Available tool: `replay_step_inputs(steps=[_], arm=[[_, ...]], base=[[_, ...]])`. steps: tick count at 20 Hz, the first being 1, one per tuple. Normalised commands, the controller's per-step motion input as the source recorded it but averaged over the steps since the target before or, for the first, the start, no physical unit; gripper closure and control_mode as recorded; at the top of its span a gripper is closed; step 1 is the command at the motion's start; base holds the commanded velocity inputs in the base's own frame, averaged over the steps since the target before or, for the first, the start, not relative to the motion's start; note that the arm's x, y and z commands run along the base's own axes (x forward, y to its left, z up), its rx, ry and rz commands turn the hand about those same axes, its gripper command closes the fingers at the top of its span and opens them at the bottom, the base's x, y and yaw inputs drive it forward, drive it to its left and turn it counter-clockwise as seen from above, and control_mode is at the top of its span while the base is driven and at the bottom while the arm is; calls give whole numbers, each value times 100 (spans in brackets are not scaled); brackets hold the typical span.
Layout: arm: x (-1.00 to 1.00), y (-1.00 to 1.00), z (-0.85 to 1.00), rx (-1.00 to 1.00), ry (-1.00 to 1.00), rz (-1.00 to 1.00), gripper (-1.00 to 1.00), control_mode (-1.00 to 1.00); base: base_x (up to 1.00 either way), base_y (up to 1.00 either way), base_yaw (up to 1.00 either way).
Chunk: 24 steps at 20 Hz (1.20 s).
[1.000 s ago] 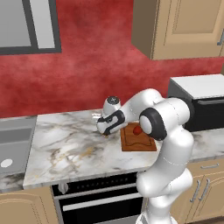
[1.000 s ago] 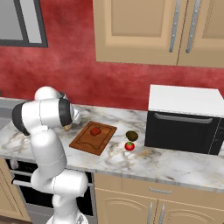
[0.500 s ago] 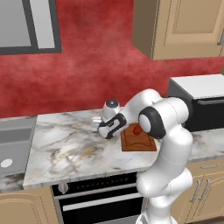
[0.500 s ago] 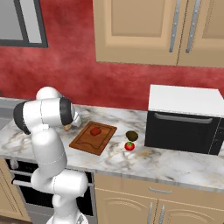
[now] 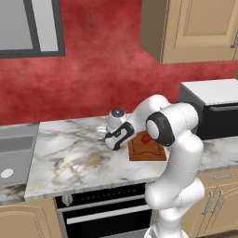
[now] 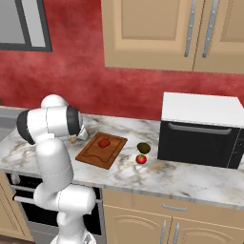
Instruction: Place the avocado, onion, tomato, and bell pepper on the cutting board.
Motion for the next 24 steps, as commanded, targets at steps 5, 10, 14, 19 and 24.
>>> replay_step_inputs(steps=[5, 10, 14, 19, 24], arm=[[-1, 0, 37, 0, -1, -4, 100, -100], [-17, -12, 64, 0, 0, -13, 100, -100], [-31, -54, 25, -1, 0, -16, 100, -100], [-40, -76, -2, 0, 1, -13, 100, -100], [-32, -69, -19, 3, 2, -9, 100, -100]], base=[[0, 0, 0], [0, 0, 0], [0, 0, 0], [0, 0, 0], [0, 0, 0]])
